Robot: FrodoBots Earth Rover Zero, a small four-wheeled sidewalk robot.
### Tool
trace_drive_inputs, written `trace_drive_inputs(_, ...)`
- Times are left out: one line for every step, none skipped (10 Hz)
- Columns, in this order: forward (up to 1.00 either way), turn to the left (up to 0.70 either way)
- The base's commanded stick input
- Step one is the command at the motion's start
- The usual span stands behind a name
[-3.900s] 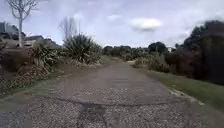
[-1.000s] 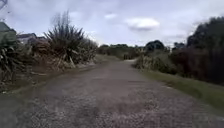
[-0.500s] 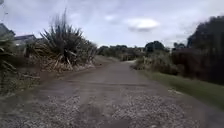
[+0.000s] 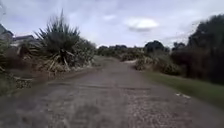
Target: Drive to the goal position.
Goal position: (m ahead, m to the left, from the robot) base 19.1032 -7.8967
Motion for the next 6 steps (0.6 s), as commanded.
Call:
trace_drive_inputs(0.70, 0.00)
trace_drive_inputs(0.70, 0.00)
trace_drive_inputs(0.70, 0.00)
trace_drive_inputs(0.70, 0.00)
trace_drive_inputs(0.70, 0.00)
trace_drive_inputs(0.70, 0.00)
